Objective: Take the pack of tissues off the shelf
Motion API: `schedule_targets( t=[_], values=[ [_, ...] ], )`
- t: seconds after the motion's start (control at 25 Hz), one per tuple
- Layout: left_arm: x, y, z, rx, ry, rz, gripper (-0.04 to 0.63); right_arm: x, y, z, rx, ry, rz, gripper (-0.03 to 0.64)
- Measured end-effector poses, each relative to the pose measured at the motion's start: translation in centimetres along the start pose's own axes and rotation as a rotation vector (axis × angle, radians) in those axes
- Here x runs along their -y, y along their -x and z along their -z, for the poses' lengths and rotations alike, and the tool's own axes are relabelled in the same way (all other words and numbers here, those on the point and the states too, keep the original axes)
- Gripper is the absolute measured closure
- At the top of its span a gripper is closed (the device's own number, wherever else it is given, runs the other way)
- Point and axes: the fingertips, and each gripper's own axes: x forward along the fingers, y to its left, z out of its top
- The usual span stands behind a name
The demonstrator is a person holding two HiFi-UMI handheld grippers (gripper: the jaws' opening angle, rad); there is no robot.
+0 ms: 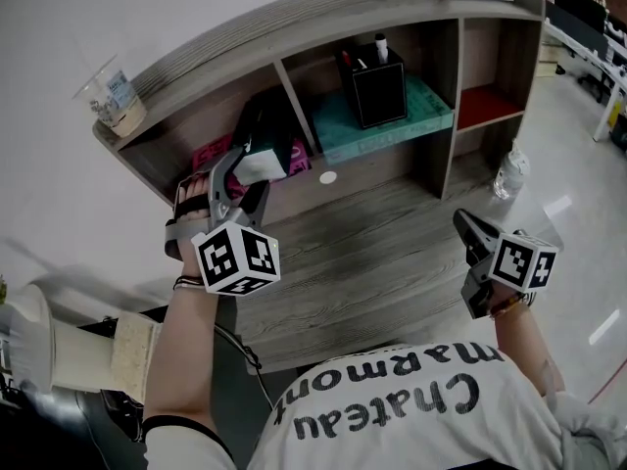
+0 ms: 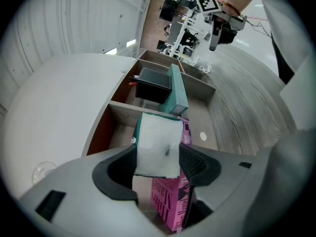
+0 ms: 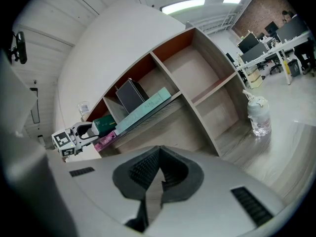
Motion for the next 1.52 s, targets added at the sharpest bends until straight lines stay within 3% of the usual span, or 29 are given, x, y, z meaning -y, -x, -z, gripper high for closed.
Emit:
schedule_targets(
  t=[0.64, 0.84, 1.36, 1.52],
  values=[
    [-2.0, 4.5, 0.0, 0.046, 0.138, -0.055, 0.322, -1.6, -1.0, -0.2, 0.011, -0.002, -0.019, 0.609],
    [-1.9, 6.0, 0.1, 0.052, 0.214, -0.044, 0.324, -2.4, -1.5, 0.2, 0.010, 0.006, -0.029, 0.609],
    [-3.1, 11.0, -0.9, 0.120, 0.248, -0.099, 0.324, -5.3, -1.3, 2.1, -0.009, 0.020, -0.061, 0.609],
    [-3.5, 12.2, -0.8, 0.155, 0.280, -0.101, 0.324, -8.3, -1.3, 2.3, 0.003, 0.027, -0.106, 0.609]
  ],
)
